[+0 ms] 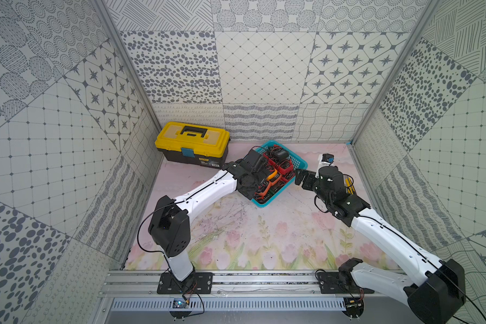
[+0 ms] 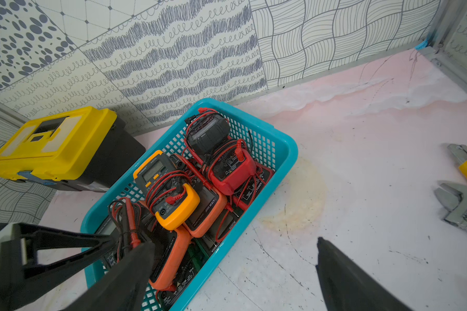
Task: Put the multimeter into the basket
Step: Place the multimeter in the basket, then reset both arms
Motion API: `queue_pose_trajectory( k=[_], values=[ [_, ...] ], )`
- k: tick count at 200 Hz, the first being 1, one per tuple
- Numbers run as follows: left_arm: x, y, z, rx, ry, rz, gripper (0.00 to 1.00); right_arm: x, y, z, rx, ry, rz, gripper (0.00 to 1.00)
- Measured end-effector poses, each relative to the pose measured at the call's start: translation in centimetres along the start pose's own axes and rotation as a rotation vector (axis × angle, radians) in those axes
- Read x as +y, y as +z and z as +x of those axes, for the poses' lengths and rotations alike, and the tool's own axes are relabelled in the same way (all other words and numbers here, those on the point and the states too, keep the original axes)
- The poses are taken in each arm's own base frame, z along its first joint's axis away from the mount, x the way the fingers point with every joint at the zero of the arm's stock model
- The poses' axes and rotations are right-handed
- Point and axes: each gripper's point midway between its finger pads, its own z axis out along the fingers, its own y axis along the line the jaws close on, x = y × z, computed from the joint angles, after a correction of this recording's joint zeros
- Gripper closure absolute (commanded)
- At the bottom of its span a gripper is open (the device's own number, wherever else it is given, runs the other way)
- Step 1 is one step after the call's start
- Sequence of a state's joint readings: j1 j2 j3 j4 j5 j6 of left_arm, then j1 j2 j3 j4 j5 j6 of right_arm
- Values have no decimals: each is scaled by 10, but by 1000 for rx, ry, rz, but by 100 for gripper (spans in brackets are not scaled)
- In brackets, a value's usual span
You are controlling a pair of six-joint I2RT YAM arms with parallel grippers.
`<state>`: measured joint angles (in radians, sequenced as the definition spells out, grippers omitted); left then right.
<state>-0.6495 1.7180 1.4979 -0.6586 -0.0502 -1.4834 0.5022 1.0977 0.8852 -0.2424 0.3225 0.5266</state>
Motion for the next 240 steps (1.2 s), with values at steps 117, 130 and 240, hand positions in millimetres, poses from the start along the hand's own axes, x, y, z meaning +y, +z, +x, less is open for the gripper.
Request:
queue_pose_trajectory(
  k=[117, 130, 240],
  values=[
    [88, -54, -110, -428, 429, -51, 1, -139, -13, -29, -109, 62, 453, 1],
    [107, -45, -121, -495, 533, -100, 1, -156, -12, -19, -104, 65, 502, 1],
    [227, -12, -188, -691, 841, -279, 1, -190, 41, 56, -105, -188, 471, 1]
  ],
)
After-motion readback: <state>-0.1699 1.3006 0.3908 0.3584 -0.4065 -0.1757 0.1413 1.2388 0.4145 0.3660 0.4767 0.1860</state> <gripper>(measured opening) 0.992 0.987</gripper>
